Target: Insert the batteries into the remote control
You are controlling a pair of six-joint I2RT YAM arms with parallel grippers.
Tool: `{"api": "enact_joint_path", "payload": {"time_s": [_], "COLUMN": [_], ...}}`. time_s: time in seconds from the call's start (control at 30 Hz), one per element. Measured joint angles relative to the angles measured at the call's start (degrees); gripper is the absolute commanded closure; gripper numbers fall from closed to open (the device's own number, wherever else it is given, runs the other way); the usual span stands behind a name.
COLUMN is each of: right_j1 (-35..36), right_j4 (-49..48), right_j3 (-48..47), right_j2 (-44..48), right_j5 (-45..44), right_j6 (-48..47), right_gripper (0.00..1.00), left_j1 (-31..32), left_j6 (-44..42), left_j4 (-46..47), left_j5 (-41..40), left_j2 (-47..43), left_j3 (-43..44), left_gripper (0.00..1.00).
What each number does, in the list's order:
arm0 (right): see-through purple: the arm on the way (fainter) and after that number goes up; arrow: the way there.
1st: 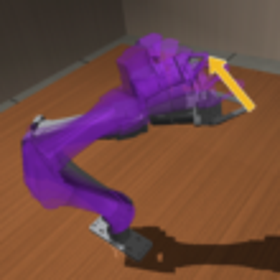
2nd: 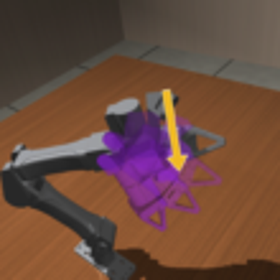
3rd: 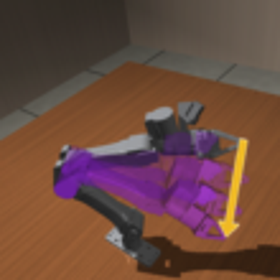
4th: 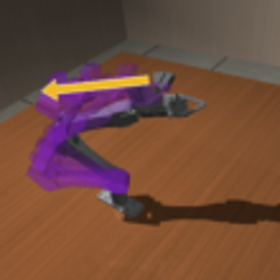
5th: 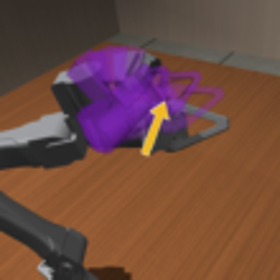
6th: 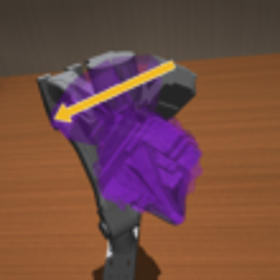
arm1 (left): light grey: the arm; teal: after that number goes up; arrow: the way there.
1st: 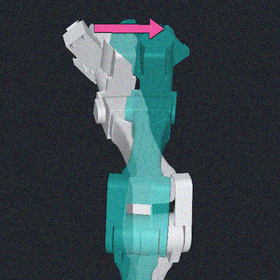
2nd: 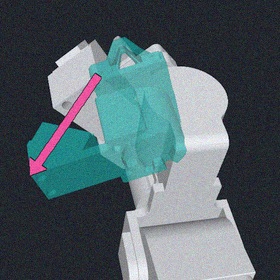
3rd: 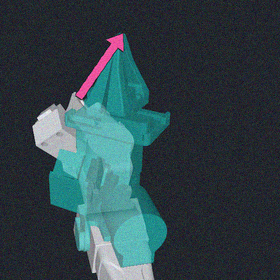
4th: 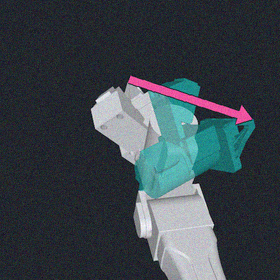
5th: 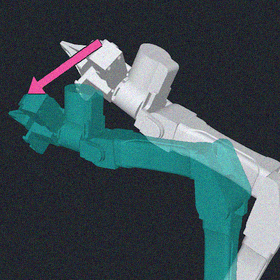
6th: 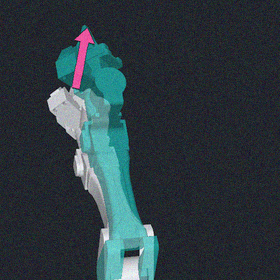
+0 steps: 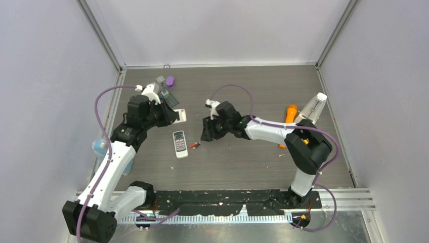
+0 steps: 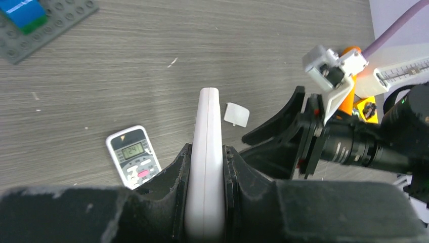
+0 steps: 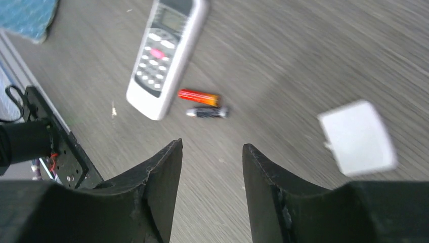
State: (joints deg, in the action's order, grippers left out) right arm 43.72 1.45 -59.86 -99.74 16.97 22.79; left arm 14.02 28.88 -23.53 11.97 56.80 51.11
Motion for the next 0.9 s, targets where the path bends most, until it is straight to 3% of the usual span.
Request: {"api": "enact_joint_path", "payload": {"time_s": [0.17, 0.47, 0.7, 0.9], "right_j1": [6.12, 11.02, 11.67, 11.63], "right_j4": [1.75, 6.88, 10.88, 14.32], "right_j3": [-5.79, -15.37, -21.75, -22.12], "right_j2": [-4.81, -13.31, -18.08, -19.02], "right_j5": [-2.03, -7.91, -7.8, -8.15], "right_j6": [-3.91, -15.72, -27.69, -34.49], "right_gripper": [0.37, 0.21, 0.24, 0.34], "left_j1": [-0.74, -1.33, -2.34, -2.91], "left_j6": [-1.22, -1.46, -2.01, -1.9], "left_j4": [-5.49, -12.57, -15.61, -16.22], "left_j5": [-2.97, -5.4, -5.64, -4.7], "left_j2": [-2.47, -5.01, -5.62, -5.88], "left_j3": [3.21, 7.04, 7.1, 7.1], "left_gripper": [1.0, 1.0, 1.0, 1.0]}}
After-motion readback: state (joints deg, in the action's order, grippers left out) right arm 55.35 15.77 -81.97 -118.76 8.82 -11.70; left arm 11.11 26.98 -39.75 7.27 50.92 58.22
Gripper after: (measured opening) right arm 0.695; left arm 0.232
